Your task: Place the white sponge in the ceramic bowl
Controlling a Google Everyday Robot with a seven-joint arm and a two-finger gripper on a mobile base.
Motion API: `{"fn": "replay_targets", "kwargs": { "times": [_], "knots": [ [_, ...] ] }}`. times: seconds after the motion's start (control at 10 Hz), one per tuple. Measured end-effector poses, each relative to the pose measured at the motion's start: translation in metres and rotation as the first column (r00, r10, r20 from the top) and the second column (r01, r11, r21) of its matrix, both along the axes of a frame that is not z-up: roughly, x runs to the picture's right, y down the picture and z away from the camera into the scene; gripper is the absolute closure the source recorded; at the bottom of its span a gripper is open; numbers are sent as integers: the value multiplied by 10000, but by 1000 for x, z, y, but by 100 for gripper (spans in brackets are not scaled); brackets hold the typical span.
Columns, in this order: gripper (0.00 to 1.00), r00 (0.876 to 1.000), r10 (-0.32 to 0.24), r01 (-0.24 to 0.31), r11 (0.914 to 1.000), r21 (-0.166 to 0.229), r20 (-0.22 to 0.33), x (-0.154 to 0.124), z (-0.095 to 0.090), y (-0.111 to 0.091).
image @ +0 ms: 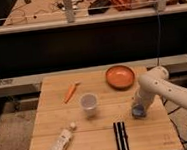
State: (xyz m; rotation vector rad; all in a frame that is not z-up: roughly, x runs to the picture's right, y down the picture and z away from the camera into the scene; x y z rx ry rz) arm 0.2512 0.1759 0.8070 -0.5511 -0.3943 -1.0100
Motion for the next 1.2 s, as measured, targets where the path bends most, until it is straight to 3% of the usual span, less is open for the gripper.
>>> {"fn": "replay_targets", "kwargs": {
  "times": [0.7, 1.2],
  "knots": [
    [95, 9994, -277, 265, 9982, 546, 207, -26, 9, -56],
    [95, 9987, -412, 389, 9969, 687, 316, -42, 17, -87]
  ]
}}
